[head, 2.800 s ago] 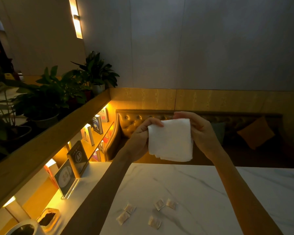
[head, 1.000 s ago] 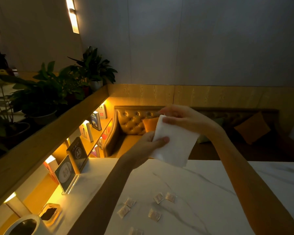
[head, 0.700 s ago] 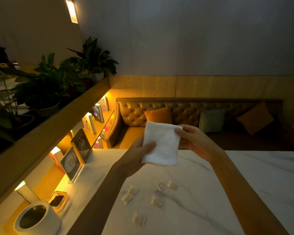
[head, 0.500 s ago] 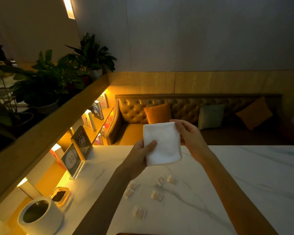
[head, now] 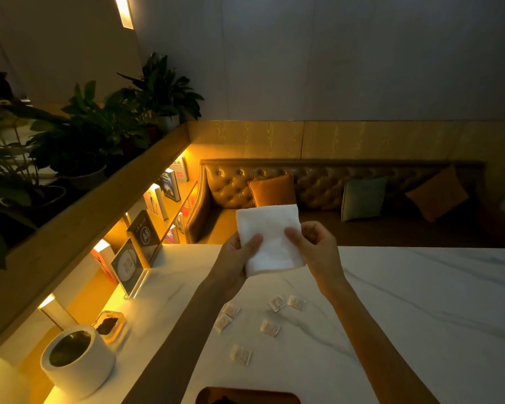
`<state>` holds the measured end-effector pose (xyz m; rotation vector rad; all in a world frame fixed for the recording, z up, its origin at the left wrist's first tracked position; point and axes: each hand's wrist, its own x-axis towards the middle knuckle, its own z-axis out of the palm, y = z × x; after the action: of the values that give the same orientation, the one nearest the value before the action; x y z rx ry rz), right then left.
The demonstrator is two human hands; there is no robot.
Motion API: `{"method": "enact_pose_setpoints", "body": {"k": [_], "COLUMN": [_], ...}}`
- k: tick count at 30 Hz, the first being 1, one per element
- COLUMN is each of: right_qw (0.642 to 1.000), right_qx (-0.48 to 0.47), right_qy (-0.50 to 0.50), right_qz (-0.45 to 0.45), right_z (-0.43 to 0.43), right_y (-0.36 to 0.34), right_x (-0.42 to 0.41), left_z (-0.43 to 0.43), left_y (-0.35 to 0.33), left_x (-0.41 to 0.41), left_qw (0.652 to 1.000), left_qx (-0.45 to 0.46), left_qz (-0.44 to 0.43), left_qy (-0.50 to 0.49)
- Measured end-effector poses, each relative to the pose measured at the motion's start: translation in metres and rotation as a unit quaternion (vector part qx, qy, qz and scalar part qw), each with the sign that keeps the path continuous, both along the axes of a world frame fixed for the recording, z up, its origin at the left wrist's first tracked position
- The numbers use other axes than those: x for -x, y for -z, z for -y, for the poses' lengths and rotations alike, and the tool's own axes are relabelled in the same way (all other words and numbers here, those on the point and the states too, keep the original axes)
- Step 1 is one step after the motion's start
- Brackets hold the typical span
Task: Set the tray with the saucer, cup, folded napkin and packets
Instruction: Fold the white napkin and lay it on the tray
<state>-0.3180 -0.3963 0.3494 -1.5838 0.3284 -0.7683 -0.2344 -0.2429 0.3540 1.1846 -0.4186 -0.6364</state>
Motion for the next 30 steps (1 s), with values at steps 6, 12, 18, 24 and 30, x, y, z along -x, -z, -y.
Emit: {"method": "enact_pose_setpoints", "body": {"k": [6,12,18,24,30], "right_qw": [1.000,0.992,0.993,0.994,0.991], "right_qx": [0.021,0.007,-0.022,0.011,-0.038], "right_qy": [0.020,-0.101,-0.080,-0.051,-0.081], "right_qz": [0.007,-0.073,-0.085,-0.092,-0.103], "right_z": [-0.006,-0.005,-0.004,-0.002,-0.001], "right_y": [-0.006,0.002,0.009,0.020,0.051], "right_x": [0.003,0.010,0.017,0.024,0.042], "left_z": [-0.005,-0.014,-0.027,-0.026,-0.031], "left_y": [-0.004,0.001,0.009,0.017,0.045], "left_x": [0.001,-0.002,-0.005,-0.004,0.002], "left_qw": [1.000,0.999,0.996,0.989,0.961], "left_qx": [-0.008,-0.030,-0.056,-0.134,-0.232], "left_qz": [0.001,0.012,-0.010,0.015,0.096], "left_qy": [-0.002,-0.016,0.063,0.064,0.115]}}
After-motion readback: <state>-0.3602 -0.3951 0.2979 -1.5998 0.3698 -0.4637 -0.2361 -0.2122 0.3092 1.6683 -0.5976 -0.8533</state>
